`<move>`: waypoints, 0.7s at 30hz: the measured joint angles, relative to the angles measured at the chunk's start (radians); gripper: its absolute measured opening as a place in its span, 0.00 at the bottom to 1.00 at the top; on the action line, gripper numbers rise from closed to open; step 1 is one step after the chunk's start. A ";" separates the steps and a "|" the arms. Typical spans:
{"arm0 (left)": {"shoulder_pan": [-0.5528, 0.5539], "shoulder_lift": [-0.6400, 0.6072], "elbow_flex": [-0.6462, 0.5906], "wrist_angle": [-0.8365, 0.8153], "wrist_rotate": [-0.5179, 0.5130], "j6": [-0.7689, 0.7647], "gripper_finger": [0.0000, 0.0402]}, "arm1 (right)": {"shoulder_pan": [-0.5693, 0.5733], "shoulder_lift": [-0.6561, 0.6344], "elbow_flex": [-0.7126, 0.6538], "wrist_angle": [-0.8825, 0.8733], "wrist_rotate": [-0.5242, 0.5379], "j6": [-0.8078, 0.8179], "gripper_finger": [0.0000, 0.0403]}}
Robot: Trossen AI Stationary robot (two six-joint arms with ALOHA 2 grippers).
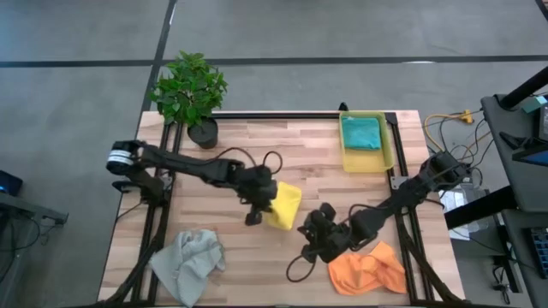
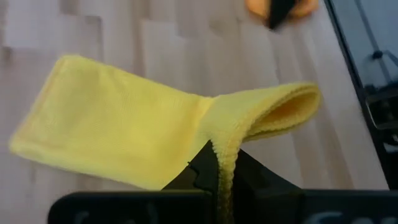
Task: Fold microfiber towels
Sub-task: Fold the yellow microfiber towel
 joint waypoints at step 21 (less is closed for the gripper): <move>0.080 0.190 0.186 -0.092 -0.162 0.181 0.00 | 0.037 -0.001 0.000 -0.053 0.043 0.175 0.02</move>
